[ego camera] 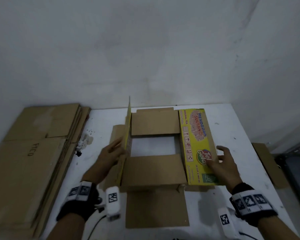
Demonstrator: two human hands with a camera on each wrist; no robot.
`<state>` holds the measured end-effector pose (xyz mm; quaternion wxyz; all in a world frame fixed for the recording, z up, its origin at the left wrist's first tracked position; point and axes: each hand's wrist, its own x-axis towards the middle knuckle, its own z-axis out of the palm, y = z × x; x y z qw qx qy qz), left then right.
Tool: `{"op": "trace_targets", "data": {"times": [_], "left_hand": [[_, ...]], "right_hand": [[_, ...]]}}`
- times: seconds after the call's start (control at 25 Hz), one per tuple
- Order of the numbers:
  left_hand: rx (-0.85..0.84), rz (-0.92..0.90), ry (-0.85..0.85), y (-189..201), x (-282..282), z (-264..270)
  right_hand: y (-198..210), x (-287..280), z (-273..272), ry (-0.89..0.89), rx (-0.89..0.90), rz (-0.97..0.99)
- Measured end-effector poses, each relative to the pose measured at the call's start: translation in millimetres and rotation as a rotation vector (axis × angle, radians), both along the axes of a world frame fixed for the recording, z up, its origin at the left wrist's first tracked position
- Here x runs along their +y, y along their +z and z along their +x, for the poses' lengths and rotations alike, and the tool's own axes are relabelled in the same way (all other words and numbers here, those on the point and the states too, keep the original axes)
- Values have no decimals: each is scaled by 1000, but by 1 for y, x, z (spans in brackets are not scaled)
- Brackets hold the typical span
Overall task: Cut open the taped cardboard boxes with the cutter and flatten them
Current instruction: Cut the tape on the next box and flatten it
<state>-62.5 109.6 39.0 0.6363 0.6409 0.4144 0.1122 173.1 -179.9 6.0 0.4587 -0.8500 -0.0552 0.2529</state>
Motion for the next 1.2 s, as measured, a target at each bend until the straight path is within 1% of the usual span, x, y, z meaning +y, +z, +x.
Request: {"op": "trace_targets", "data": {"times": [0.04,0.08,0.12,0.16,0.2,0.24,0.28,0.32,0.36,0.4,0.44,0.52,0.6,0.64,0.76,0.8,0.92,0.96,1.0,1.08,1.12,1.16,1.2], "left_hand": [[-13,-17,49,4,13,-14],[13,18,67,4,28,-29],[72,100,49,3,41,-42],[204,253,-15,-1,54,-56],[366,461,-129,-8,64,-66],[546,711,-263,-16,69,-74],[642,916,-378,-30,72,-79],[675,1001,-485,-34,65,-76],[680,1055,-552,-38,56,-71],[712,1092,-606,-32,42,-59],[716,1120,-620,-29,27,-46],[809,1014,-596,-28,4,-24],[844,936,-533,-29,-15,-5],[851,862,-538,-28,-24,5],[903,578,-633,-19,-43,27],[897,534,-639,-12,-46,30],[854,483,-628,-9,-38,30],[795,477,-592,-8,-34,28],[692,463,-525,-7,-30,24],[408,380,-345,4,-25,15],[295,276,-275,9,-22,8],[205,128,-216,13,-21,-1],[170,-8,-195,14,-18,-12]], "right_hand": [[-2,2,-1,62,-125,-77],[-1,6,-2,147,-261,-144],[1,12,-4,272,-393,-226],[3,21,-6,438,-517,-341],[4,30,-6,608,-615,-459],[5,42,-5,754,-677,-541],[7,54,-2,867,-694,-589],[11,65,4,943,-665,-627],[16,77,11,991,-619,-643],[21,88,18,1018,-585,-646],[26,99,26,1036,-575,-640],[29,120,39,1045,-615,-647],[24,135,47,1030,-667,-670],[19,143,50,1022,-676,-676],[11,160,62,1016,-664,-705],[10,165,64,1005,-645,-718],[7,177,71,988,-634,-805],[6,181,73,984,-657,-817],[8,183,75,984,-680,-799],[15,186,81,999,-704,-730],[22,187,84,1005,-710,-680],[30,187,88,990,-713,-595],[38,188,92,933,-715,-477]]}}
